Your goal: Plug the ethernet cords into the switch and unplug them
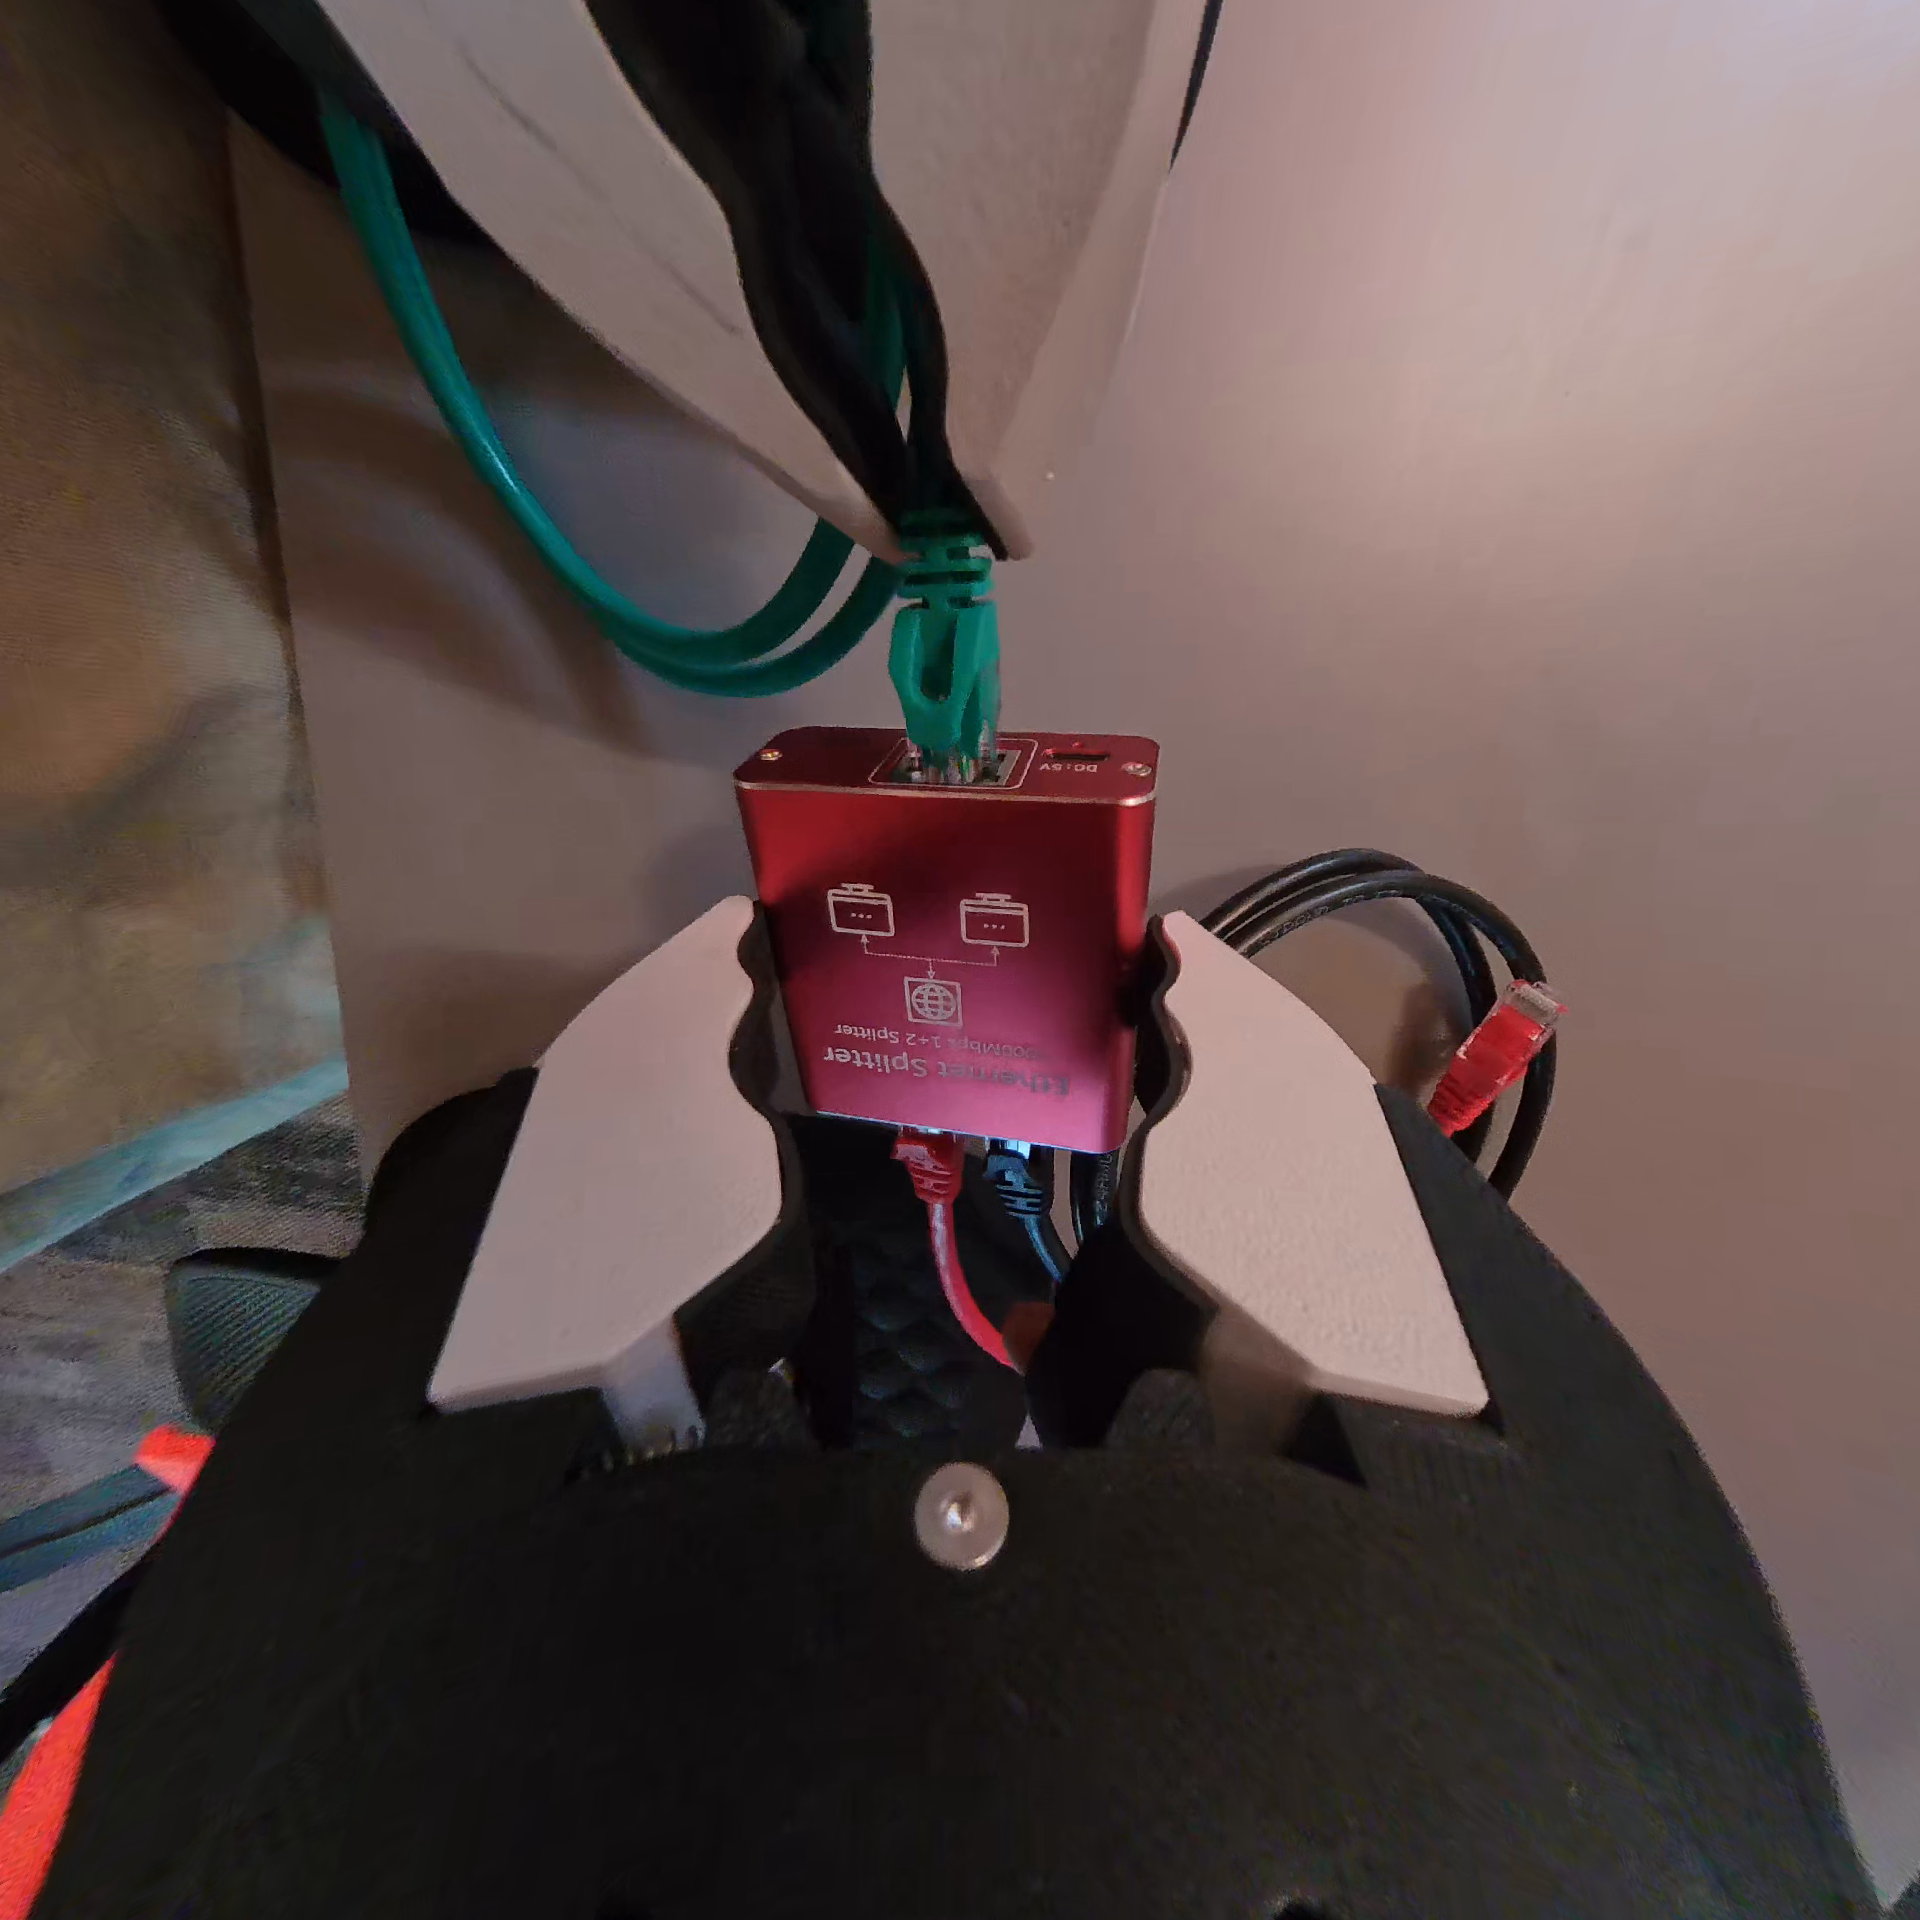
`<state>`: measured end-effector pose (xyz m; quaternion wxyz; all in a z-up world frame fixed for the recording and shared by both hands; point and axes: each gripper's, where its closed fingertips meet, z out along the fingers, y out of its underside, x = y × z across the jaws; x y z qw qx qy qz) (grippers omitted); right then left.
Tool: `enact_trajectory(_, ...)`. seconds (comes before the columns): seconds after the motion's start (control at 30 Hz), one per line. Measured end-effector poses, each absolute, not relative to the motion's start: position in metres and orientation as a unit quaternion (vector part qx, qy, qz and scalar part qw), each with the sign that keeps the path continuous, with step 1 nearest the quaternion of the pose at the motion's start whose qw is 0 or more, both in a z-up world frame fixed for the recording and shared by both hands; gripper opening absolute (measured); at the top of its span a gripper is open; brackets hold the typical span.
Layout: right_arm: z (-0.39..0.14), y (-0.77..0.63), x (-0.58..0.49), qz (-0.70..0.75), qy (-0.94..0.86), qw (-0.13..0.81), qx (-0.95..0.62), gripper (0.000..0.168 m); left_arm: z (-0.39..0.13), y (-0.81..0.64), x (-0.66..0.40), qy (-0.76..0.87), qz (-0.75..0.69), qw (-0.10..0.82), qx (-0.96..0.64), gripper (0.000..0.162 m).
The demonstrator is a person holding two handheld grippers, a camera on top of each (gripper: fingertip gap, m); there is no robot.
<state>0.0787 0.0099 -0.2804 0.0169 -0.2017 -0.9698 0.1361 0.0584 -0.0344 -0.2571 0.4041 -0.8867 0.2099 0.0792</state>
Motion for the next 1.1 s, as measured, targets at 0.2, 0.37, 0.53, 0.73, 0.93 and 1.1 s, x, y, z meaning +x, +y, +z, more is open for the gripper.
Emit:
enact_trajectory(0.2, -0.291, 0.005, 0.076, 0.179, -0.962, 0.032, -0.203, 0.068, -0.269, -0.034, 0.057, 0.216, 0.088, 0.379, -0.895, 0.008)
enact_trajectory(0.37, -0.302, 0.006, 0.076, 0.178, -0.962, 0.033, -0.205, 0.067, -0.279, -0.033, 0.057, 0.224, 0.092, 0.359, -0.901, 0.008)
enact_trajectory(0.53, -0.290, 0.005, 0.071, 0.203, -0.956, 0.062, -0.202, 0.069, -0.263, -0.035, 0.052, 0.205, 0.080, 0.397, -0.891, 0.010)
enact_trajectory(0.73, -0.256, 0.017, 0.055, 0.232, -0.938, 0.162, -0.199, 0.068, -0.180, -0.051, 0.026, 0.110, 0.109, 0.582, -0.798, 0.053)
enact_trajectory(0.93, -0.208, 0.037, 0.041, 0.266, -0.896, 0.283, -0.217, 0.068, -0.135, -0.088, -0.005, -0.012, 0.148, 0.745, -0.650, 0.050)
enact_trajectory(1.1, -0.152, 0.063, 0.041, 0.296, -0.839, 0.385, -0.246, 0.068, -0.135, -0.104, -0.016, -0.057, 0.187, 0.772, -0.605, 0.045)
